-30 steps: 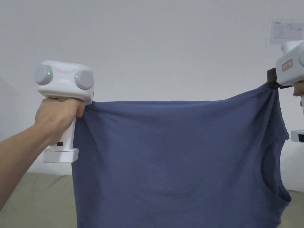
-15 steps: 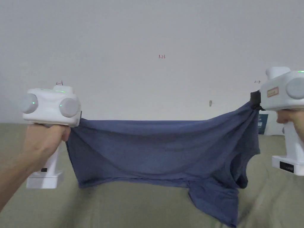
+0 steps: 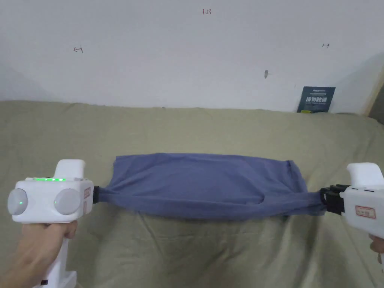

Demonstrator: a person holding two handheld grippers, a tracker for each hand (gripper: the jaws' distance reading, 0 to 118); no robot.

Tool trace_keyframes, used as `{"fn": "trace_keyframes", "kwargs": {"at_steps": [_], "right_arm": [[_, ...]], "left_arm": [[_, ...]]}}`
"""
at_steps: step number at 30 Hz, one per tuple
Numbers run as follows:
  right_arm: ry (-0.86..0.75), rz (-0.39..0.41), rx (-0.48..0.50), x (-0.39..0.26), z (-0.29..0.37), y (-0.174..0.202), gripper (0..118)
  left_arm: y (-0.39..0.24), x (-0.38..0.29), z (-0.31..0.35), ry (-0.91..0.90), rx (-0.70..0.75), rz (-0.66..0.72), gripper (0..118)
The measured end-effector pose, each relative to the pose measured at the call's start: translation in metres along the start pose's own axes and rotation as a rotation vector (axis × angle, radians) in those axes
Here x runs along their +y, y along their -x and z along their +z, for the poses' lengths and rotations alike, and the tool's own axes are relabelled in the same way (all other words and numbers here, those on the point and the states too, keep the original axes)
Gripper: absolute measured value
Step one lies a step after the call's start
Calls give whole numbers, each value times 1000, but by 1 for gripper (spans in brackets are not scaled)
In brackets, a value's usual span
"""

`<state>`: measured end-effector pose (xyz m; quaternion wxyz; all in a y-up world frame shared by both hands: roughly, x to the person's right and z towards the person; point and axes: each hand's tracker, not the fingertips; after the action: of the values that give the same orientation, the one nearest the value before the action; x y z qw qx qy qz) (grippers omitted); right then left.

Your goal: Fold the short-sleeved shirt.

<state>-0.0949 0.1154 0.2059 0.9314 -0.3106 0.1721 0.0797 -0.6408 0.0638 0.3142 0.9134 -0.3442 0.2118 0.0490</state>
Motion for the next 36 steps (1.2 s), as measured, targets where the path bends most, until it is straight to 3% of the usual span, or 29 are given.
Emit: {"fn": "trace_keyframes", "kwargs": {"at_steps": [3,9,21,27,28,29,30,31,32,33,35,36], "right_arm": [[-2,-84,20,-42,28,3,3],[18,-148,45,-107,71,0,3],[94,-199,84,-184,135,-2,3],[140,-209,85,-204,128,-3,3],[161,-216,97,-211,118,-10,5],[163,-228,93,-214,114,-11,23],[159,-243,87,-215,112,-10,70],[174,-245,52,-215,110,-8,106],[172,-251,12,-217,109,-9,118],[195,-247,23,-218,106,-10,118],[177,-243,5,-216,109,-8,118],[190,-235,5,-210,113,-4,118]], "left_arm": [[11,-33,23,18,5,0,2],[40,-96,66,55,1,27,2],[53,-175,124,118,-46,79,2],[51,-196,136,142,-65,83,2],[49,-197,136,145,-63,82,2],[48,-198,135,146,-61,83,5],[48,-199,135,148,-60,82,22],[53,-200,130,147,-64,95,56],[54,-201,127,158,-60,103,98],[56,-202,124,178,-45,115,118],[59,-205,127,209,-28,124,115],[58,-204,132,134,-36,119,115]]}}
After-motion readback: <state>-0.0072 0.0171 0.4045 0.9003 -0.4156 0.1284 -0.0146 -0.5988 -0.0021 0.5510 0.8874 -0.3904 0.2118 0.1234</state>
